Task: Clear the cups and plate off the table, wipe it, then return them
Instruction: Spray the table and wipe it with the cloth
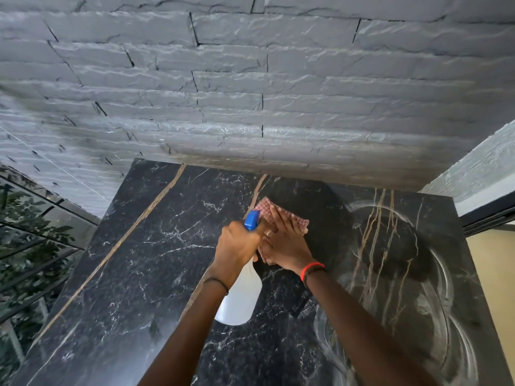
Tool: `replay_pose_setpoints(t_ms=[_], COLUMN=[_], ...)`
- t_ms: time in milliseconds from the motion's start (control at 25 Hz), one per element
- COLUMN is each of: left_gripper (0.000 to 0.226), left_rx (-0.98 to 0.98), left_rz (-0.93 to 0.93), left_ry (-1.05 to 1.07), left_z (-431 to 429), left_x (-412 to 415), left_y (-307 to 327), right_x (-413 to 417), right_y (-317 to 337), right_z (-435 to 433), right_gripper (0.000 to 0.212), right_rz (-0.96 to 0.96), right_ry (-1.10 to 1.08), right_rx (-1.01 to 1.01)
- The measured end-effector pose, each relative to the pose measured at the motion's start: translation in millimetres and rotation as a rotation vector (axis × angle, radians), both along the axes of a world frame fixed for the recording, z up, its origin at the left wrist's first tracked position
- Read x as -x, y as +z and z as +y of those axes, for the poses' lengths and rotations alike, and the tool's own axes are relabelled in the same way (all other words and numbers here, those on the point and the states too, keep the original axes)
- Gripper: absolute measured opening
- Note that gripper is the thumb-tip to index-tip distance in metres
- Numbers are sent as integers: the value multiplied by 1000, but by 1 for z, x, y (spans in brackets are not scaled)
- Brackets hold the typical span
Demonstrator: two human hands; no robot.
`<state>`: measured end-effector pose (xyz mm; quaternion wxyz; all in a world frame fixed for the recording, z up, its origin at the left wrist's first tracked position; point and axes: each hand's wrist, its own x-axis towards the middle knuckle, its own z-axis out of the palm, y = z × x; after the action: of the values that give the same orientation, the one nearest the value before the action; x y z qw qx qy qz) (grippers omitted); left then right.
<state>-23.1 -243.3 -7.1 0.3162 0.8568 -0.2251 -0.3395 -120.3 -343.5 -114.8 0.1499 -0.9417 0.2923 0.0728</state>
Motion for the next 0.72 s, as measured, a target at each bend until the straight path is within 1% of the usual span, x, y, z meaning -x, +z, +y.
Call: replay_pose_setpoints(t_ms=[160, 360, 440, 520, 720], left_gripper=[51, 46, 49, 48, 47], left_rx=[13, 26, 20, 7, -52], left_rz=[-15, -18, 17, 36, 67], left_ry=[-23, -12, -11, -15, -6], left_z=[8, 26, 35, 45, 76], left_x=[20, 46, 57, 67, 90], left_y=[10, 14, 13, 11, 5], right_x=[58, 100, 105, 104, 105], right_y=[-3, 8, 12, 15, 23], right_z=[15, -18, -28, -30, -30], right_gripper=[54, 54, 54, 54, 59], right_rz=[42, 65, 84, 104, 168], right_ry=[12, -173, -248, -273, -232], right_rx=[26, 24, -16, -67, -215])
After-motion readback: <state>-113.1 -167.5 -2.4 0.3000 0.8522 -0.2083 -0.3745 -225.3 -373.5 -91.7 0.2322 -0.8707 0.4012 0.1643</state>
